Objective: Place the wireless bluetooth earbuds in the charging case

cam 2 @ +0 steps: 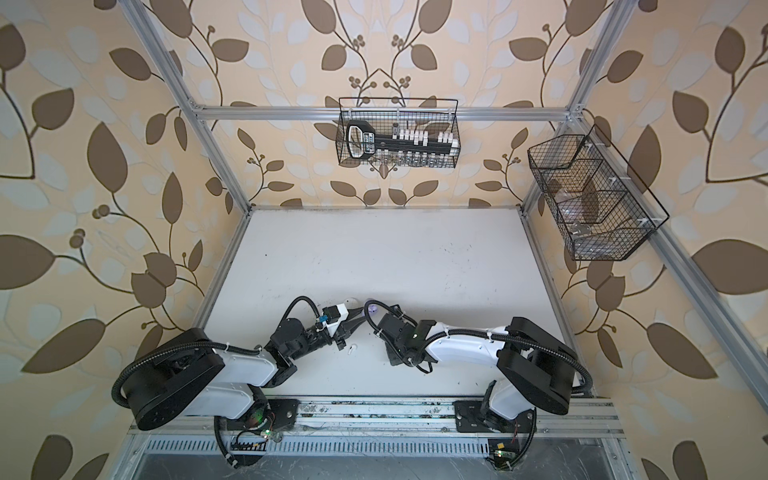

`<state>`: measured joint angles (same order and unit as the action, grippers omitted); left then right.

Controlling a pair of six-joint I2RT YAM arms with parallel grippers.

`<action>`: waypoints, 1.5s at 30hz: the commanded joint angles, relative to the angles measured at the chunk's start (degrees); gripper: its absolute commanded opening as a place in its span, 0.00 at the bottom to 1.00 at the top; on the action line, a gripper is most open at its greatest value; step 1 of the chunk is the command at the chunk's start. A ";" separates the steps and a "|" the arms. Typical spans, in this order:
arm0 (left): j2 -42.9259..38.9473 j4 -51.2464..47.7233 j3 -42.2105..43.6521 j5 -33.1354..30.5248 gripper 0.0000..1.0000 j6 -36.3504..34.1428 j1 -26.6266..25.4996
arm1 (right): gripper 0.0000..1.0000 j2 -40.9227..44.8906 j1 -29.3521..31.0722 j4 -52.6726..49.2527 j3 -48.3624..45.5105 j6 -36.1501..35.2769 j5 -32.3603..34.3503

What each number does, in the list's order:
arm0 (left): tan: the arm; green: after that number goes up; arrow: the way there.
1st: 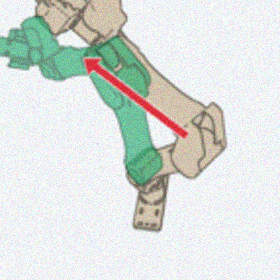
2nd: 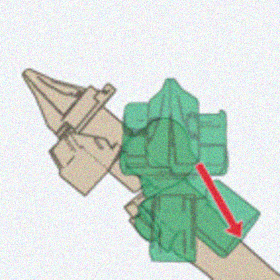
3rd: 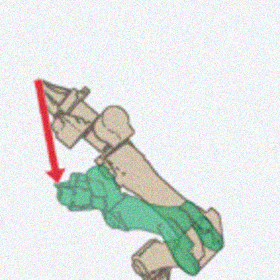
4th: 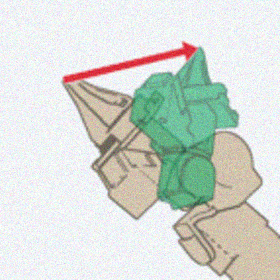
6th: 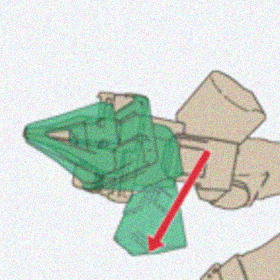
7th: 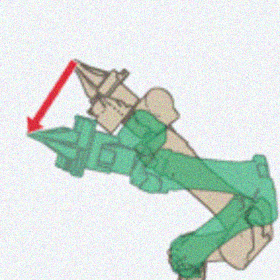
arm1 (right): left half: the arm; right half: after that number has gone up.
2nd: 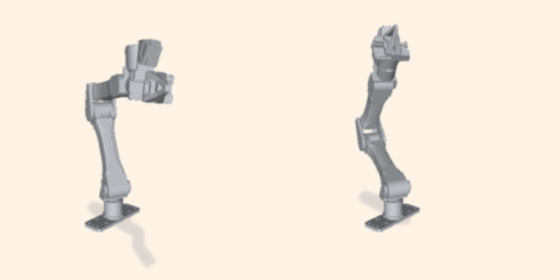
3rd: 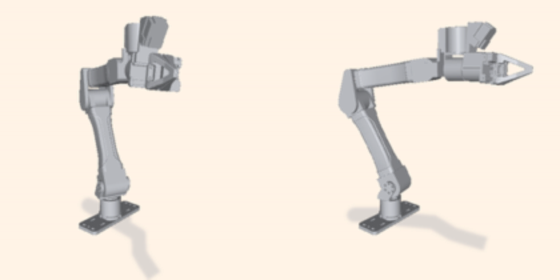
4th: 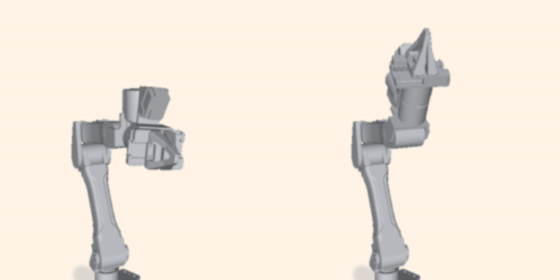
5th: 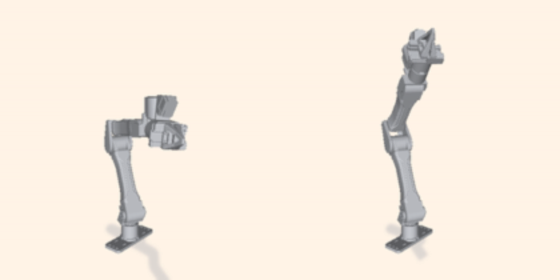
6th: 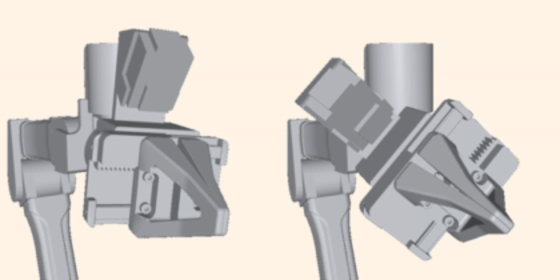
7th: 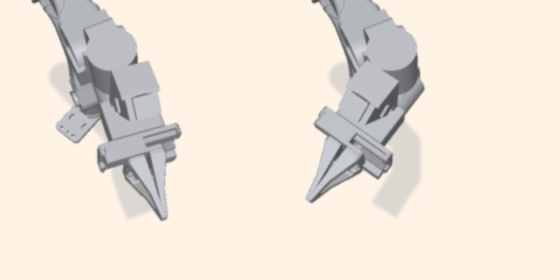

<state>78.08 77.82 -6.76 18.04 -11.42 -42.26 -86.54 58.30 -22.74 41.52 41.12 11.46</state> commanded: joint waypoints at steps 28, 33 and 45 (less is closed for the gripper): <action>1.28 3.71 -1.97 1.91 0.00 0.88 0.69 | 0.14 23.57 -3.01 3.60 1.04 -1.74 13.95; 1.63 3.73 -2.21 1.73 0.00 1.27 0.69 | 0.14 23.88 -2.50 7.80 1.70 -3.16 13.52; 2.07 3.70 -2.48 0.53 0.00 1.75 0.69 | 0.14 23.28 0.48 19.70 0.26 -6.96 16.57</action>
<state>80.01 77.82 -7.57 18.02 -10.20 -42.26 -63.29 58.11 -7.99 41.47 36.14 26.00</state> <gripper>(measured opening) 0.205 0.144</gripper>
